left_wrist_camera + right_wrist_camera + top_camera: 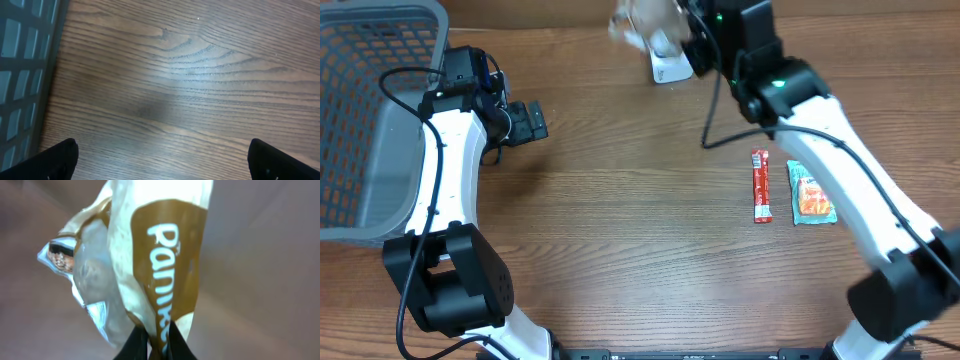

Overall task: Scan the item barcode
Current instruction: 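Carry the PanTree bag right and lower it beside the red stick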

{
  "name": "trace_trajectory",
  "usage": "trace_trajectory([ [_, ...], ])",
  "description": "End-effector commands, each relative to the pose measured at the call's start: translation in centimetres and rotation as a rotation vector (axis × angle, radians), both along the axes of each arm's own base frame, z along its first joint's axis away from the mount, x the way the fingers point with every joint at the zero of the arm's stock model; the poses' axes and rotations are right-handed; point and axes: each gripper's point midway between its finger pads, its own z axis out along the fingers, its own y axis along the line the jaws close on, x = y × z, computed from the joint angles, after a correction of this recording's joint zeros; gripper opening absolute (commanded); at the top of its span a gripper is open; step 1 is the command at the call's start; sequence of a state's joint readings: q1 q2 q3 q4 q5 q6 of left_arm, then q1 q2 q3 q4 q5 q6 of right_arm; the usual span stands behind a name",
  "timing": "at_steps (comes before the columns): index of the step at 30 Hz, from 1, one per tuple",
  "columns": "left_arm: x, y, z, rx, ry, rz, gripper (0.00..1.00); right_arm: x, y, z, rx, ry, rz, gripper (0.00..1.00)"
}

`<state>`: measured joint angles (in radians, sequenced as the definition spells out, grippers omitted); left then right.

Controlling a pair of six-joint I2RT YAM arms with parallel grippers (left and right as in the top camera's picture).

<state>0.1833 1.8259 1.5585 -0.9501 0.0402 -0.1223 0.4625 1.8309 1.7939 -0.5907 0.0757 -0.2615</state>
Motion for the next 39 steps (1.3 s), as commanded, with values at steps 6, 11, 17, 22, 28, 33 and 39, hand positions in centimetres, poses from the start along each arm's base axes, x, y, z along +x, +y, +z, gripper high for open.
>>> trace_trajectory([
  [6, 0.5, -0.1, 0.6, 0.013, -0.018, -0.021, 1.0, -11.3, -2.0, -12.7, -0.114, 0.66, 0.088, 0.04],
  [11, 0.5, -0.1, 0.6, 0.013, -0.018, -0.021, 1.0, -15.0, -4.8, -18.2, -0.264, 0.8, 0.121, 0.04],
  [17, 0.5, -0.1, 0.6, 0.013, -0.018, -0.021, 1.0, -13.9, -9.0, -20.2, -0.428, 0.754, -0.025, 0.76],
  [22, 0.5, -0.1, 0.6, 0.013, -0.018, -0.021, 1.0, -11.6, -9.0, -19.6, -0.326, 0.681, -0.218, 0.87],
  [28, 0.5, -0.1, 0.6, 0.013, -0.018, -0.021, 1.0, -16.6, -3.1, -19.7, 0.083, 1.018, -0.233, 0.65],
  [33, 0.5, -0.1, 0.6, 0.013, -0.018, -0.021, 1.0, -19.5, -1.5, -20.6, 0.191, 1.185, -0.336, 0.42],
  [39, 0.5, -0.1, 0.6, 0.013, -0.018, -0.021, 1.0, -21.2, -3.0, -23.8, 0.138, 1.196, -0.54, 0.42],
])
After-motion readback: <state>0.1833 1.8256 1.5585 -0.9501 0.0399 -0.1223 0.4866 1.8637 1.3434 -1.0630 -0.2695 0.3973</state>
